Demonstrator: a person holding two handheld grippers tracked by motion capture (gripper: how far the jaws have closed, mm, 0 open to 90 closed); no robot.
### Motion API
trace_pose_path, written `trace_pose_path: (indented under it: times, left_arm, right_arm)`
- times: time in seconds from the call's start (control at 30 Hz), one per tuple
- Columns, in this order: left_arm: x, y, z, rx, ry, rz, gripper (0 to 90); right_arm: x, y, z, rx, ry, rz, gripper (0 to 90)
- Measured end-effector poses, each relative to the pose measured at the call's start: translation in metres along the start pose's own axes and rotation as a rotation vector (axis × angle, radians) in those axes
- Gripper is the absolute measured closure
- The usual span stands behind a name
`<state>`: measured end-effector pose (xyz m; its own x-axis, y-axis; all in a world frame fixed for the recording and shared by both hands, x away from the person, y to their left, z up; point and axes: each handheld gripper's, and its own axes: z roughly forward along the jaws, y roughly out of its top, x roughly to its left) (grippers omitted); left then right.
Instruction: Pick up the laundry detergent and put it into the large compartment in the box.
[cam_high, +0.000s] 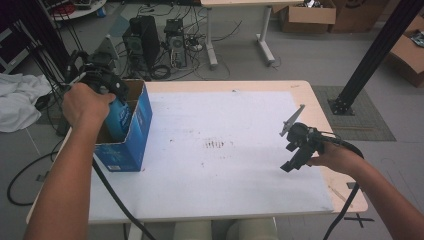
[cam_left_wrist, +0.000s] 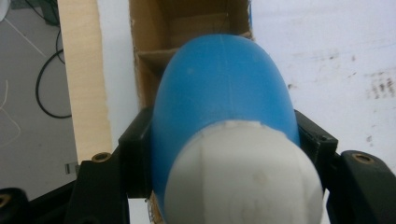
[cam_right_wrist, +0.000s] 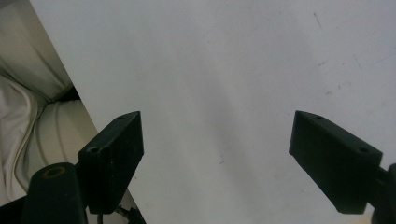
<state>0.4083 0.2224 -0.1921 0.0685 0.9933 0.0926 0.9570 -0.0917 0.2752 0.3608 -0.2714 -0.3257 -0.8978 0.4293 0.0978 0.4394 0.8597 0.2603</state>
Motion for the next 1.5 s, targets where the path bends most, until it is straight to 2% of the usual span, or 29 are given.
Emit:
trace_pose_path:
  times: [0.3,0.6,0.87,1.0,1.5]
  left_arm:
    - [0.009,-0.008,0.038,0.02,-0.021,-0.006,38.0]
    - [0.011,-0.014,0.06,0.041,-0.028,-0.001,38.0]
    - [0.009,-0.017,0.081,0.087,-0.035,0.013,38.0]
    - [0.008,-0.018,0.089,0.099,-0.036,0.008,38.0]
    - [0.012,-0.019,0.089,0.096,-0.059,-0.005,37.5]
  right_arm:
    - [-0.003,-0.002,0.006,0.018,0.009,0.015,17.8]
    - [-0.003,0.0,0.008,0.025,0.014,0.021,17.8]
    - [-0.004,-0.001,0.012,0.034,0.018,0.023,17.7]
    - [-0.005,-0.002,0.013,0.035,0.019,0.026,17.7]
    - [-0.005,-0.004,0.013,0.039,0.022,0.033,17.7]
